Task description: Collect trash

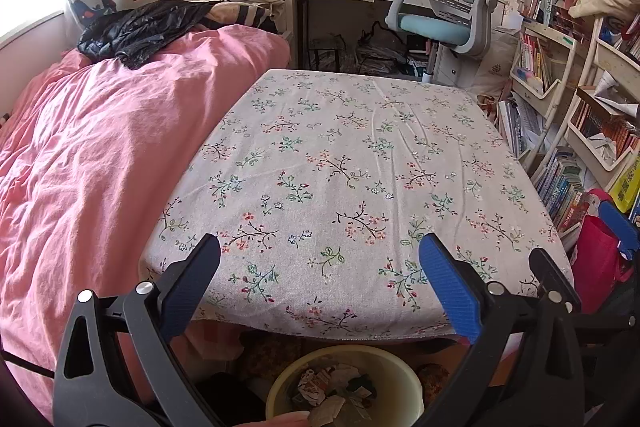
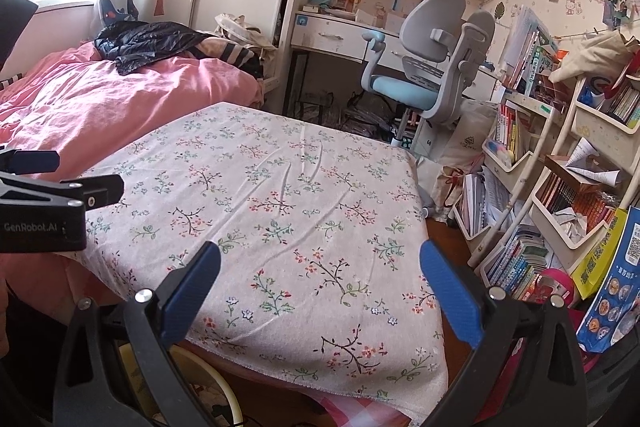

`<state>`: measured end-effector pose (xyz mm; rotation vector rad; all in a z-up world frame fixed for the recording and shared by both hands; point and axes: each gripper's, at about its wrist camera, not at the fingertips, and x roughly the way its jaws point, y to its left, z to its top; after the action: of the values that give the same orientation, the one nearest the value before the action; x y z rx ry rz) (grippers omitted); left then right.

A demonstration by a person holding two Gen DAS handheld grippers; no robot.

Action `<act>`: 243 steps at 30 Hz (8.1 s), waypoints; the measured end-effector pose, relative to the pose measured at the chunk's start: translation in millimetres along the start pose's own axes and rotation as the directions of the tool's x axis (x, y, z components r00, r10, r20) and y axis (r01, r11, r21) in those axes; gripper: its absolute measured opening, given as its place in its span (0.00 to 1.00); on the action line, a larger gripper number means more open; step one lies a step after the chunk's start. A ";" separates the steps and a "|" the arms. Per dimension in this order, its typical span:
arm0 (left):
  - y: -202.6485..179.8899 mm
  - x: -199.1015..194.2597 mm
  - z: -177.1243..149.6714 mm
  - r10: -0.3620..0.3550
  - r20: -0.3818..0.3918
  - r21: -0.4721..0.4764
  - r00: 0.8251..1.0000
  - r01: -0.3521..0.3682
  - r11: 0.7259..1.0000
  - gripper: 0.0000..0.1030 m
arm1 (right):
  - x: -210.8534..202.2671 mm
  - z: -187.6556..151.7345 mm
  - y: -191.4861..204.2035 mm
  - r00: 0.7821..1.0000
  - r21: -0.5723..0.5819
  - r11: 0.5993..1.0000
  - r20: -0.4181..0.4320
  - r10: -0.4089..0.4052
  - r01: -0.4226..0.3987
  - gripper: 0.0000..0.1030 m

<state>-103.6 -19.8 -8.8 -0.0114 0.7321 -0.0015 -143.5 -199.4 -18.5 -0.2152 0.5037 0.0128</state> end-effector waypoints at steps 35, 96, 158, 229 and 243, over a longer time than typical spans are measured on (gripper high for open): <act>-4.3 -5.8 -5.2 0.001 0.014 -0.007 1.000 -0.001 1.000 0.93 | 0.9 -3.5 -1.9 1.000 0.010 1.000 -0.004 -0.002 0.002 0.93; -2.5 -4.3 -5.1 0.008 0.016 -0.009 1.000 -0.008 1.000 0.93 | 0.3 -4.7 -3.6 1.000 0.006 1.000 -0.003 -0.003 0.003 0.93; 6.8 -5.6 -3.7 0.025 0.022 0.001 0.999 -0.026 1.000 0.93 | 0.5 -4.6 -3.3 1.000 0.007 1.000 0.000 -0.002 0.002 0.93; 13.7 8.1 -12.0 0.007 -0.022 -0.052 1.000 -0.008 0.999 0.93 | 5.0 -4.7 -0.1 1.000 -0.005 1.000 -0.012 0.009 -0.009 0.93; 33.7 77.1 33.4 0.005 -0.265 -0.030 0.964 -0.013 0.999 0.93 | 45.3 12.0 -13.0 0.988 -0.037 0.998 -0.143 0.050 -0.056 0.93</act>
<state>-24.0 13.8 -35.9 -0.0388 1.0001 0.0177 -97.2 -211.5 -27.4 -0.2440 0.6513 0.0605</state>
